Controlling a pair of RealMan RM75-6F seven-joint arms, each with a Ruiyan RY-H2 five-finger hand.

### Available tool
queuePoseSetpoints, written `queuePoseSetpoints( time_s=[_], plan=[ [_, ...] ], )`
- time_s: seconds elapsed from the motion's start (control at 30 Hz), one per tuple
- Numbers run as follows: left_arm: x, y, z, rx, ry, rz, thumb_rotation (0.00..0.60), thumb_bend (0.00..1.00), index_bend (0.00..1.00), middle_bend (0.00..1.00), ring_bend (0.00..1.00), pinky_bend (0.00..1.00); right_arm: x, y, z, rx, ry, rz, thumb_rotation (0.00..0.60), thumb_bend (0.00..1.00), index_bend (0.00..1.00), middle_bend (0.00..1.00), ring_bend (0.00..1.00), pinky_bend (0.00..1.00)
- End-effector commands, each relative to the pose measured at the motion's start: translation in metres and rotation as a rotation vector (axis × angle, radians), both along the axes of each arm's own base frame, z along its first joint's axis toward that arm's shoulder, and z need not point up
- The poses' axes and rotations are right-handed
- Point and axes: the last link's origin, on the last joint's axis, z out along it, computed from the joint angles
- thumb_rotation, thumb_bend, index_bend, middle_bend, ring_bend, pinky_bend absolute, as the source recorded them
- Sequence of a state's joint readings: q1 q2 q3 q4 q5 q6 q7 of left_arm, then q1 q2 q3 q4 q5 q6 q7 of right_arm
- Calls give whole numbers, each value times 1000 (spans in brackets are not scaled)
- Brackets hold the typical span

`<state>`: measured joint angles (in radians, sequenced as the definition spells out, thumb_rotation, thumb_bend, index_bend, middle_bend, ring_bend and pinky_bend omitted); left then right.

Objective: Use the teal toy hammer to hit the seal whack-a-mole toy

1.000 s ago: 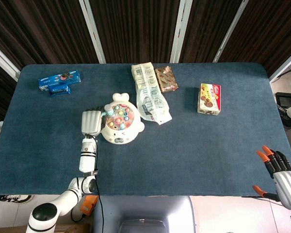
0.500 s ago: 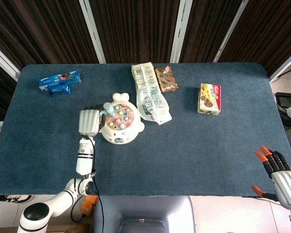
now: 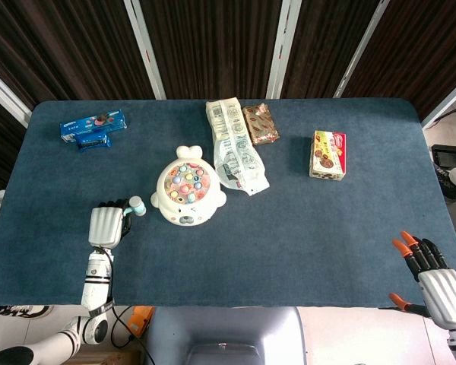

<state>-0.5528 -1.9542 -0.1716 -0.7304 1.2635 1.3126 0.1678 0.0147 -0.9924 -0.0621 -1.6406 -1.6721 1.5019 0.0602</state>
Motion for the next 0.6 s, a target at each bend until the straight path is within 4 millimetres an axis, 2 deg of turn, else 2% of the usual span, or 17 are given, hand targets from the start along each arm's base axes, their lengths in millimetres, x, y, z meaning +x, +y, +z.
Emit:
queuePoseSetpoints(
  time_s=[0.03, 0.23, 0.6],
  plan=[
    [-6, -7, -9, -17, 1, 9, 600, 778, 633, 784, 1000, 1000, 0, 0, 1, -4, -4, -1, 600, 299, 0, 0, 0, 0],
    [-14, -14, -18, -23, 3, 19, 600, 770, 639, 787, 997, 1000, -1, 1, 4, -10, -10, -1, 600, 299, 0, 0, 0, 0],
    [-22, -20, -28, -43, 19, 21, 600, 729, 641, 772, 910, 1000, -1, 2, 5, -13, -12, 2, 600, 299, 0, 0, 0, 0]
  ],
)
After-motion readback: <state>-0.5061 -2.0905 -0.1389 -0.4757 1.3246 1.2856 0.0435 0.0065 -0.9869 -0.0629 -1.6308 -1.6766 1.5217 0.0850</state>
